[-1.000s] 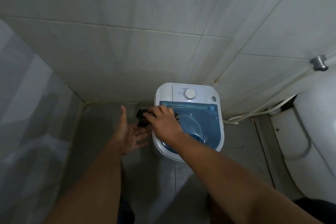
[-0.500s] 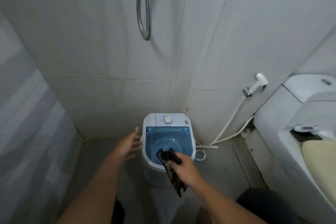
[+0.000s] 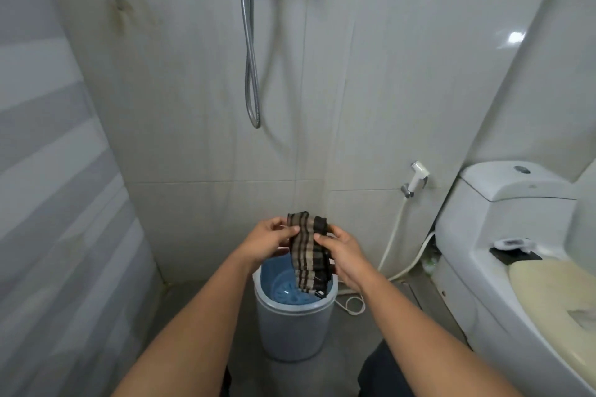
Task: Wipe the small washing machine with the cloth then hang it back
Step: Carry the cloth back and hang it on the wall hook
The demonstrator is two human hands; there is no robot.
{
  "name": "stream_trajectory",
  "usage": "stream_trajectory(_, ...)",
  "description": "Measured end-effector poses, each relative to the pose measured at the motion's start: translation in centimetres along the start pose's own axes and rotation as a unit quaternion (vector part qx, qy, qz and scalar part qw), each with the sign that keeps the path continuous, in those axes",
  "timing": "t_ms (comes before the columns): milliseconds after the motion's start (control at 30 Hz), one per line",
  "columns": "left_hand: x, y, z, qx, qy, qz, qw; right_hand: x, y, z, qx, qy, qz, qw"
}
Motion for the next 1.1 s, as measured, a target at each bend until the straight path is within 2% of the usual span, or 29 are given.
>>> stream_trajectory(133,0.7,1.7,0.0,-0.007,0.008,-0.040,0.999,0.0,-1.8,0.2,0.092,0.003,0.091,0.992)
stream_trajectory(267,1.0,2.8,0.2,-0.025,0.036,-0.075,0.996,0.4,-4.1,-0.5,0.245,0.053,0.241,0.937)
stream_trajectory(333,1.1,3.5,0.2,-0.034,0.051,-0.094,0.994,0.6,-5.1,-1.0,0.278,0.080,0.277,0.916)
stream_trajectory(400,1.1,4.1,0.5,-0.048,0.070,-0.109,0.990,0.6,-6.0,-1.5,0.294,0.085,0.281,0.910)
stream_trajectory(733,2.5,6.6,3.0,-0.075,0.117,-0.184,0.973,-0.8,-10.8,-4.9,0.320,-0.025,0.242,0.916)
stream_trajectory(900,4.3,10.3,5.0,-0.062,0.073,-0.205,0.974,-1.0,-15.3,-6.9,0.301,-0.098,0.245,0.916)
stream_trajectory(967,5.2,12.7,6.5,-0.108,0.071,-0.223,0.966,-1.2,-17.9,-8.4,0.268,-0.123,0.261,0.919)
stream_trajectory(1100,6.6,17.7,11.2,-0.253,0.137,-0.248,0.925,-1.4,-23.4,-12.1,0.259,-0.160,0.280,0.910)
Point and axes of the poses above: each hand's wrist, its own x-axis away from the middle knuckle, its own z-axis out of the back of the hand, y = z × x, the point moved 2 cm from there along -x, towards the middle knuckle, and after that the axes turned 2 degrees about y, right-handed, at the moved point
